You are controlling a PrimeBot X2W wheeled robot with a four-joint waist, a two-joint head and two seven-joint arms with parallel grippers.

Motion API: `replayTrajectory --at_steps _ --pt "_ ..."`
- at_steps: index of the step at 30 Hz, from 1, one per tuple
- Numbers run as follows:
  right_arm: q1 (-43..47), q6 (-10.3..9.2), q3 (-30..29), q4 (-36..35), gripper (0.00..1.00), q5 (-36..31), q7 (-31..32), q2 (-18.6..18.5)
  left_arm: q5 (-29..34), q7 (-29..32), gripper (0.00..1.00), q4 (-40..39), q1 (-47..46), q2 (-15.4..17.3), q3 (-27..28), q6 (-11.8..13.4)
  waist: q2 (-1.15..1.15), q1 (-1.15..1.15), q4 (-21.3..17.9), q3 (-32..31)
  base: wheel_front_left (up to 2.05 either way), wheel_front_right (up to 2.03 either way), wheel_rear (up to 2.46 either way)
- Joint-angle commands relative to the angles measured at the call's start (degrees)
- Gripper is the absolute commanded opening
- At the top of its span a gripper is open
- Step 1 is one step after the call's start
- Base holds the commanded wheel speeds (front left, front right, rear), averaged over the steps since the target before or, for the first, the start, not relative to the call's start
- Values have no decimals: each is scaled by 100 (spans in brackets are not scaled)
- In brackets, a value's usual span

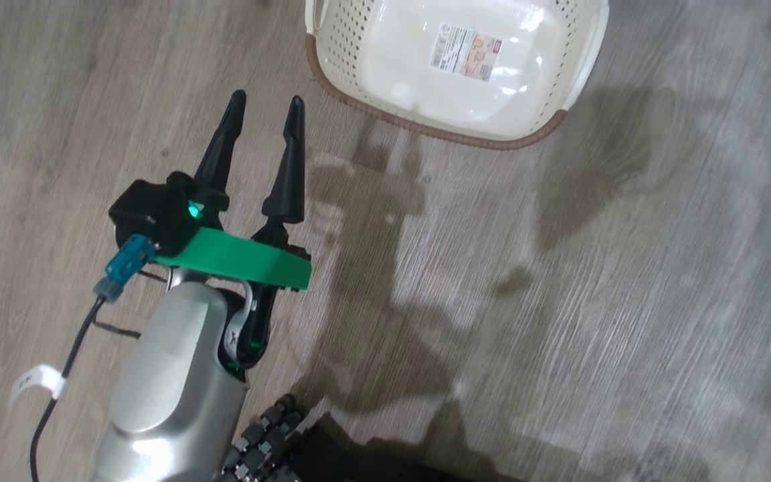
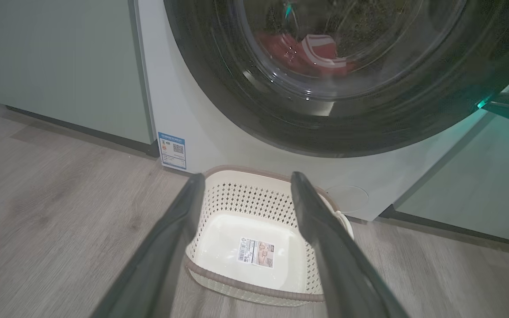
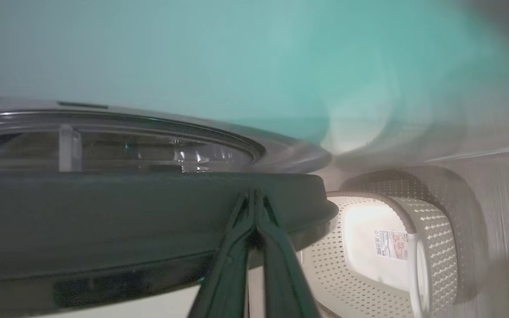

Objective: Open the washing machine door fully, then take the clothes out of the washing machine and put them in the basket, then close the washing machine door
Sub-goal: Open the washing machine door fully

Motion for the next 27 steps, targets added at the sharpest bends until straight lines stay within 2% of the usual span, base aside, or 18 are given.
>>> replayTrajectory --at_steps 1,15,27 --pt "127 46 88 -269 0 24 114 189 17 -37 100 -117 26 122 210 -7 0 -1 -21 -81 0 0 0" --pt "1214 46 242 -494 0 232 421 394 202 -37 100 14 220 122 342 -77 0 -1 -112 -715 0 0 0" --pt "2504 46 447 -948 0 427 838 596 365 -37 100 151 606 122 449 -92 0 -1 -138 -1572 0 0 0"
